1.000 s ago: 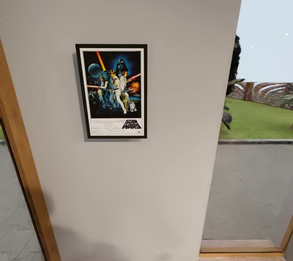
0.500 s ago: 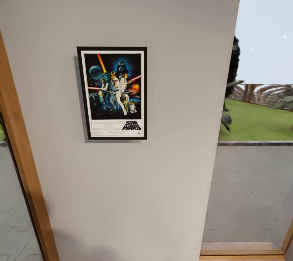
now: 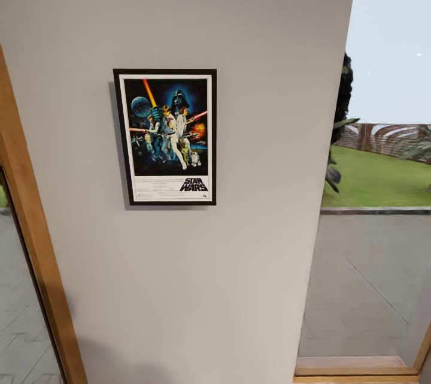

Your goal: Pick up the poster from the kitchen countertop and hang it on one of the wall nails in the kitchen.

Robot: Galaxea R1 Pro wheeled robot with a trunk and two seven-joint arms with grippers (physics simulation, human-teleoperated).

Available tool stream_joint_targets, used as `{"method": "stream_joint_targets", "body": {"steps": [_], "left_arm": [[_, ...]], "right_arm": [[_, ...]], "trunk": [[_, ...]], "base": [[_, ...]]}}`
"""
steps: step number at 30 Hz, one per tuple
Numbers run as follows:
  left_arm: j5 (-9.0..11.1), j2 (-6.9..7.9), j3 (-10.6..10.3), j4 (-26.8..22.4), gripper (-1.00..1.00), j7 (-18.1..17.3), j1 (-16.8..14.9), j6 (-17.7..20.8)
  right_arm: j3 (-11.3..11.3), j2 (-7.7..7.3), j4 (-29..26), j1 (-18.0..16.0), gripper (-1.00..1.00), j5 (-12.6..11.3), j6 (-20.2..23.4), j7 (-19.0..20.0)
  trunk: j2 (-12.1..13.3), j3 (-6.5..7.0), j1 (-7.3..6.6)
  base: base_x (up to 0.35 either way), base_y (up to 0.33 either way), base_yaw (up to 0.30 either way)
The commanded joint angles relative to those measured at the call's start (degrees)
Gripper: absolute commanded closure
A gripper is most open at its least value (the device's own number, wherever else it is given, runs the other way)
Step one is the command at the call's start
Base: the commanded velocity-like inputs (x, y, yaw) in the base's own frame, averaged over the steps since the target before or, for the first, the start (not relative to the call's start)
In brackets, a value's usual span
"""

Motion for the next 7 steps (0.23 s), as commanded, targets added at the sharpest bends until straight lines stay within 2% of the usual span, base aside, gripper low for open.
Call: {"method": "stream_joint_targets", "body": {"steps": [1, 7], "left_arm": [[0.15, -0.03, 0.18, -0.13, -1.00, -0.30, 0.03, 0.53], [0.14, -0.03, 0.05, -0.13, -1.00, -0.30, 0.03, 0.50]], "right_arm": [[-0.44, -0.02, 0.22, -0.06, -1.00, 0.08, -0.32, 0.01], [-0.44, -0.01, 0.30, -0.06, -1.00, 0.05, -0.33, -0.01]], "trunk": [[-0.03, -0.01, 0.02], [-0.03, -0.01, 0.02]], "base": [[0.000, 0.000, 0.000], [0.000, 0.000, 0.000]]}}
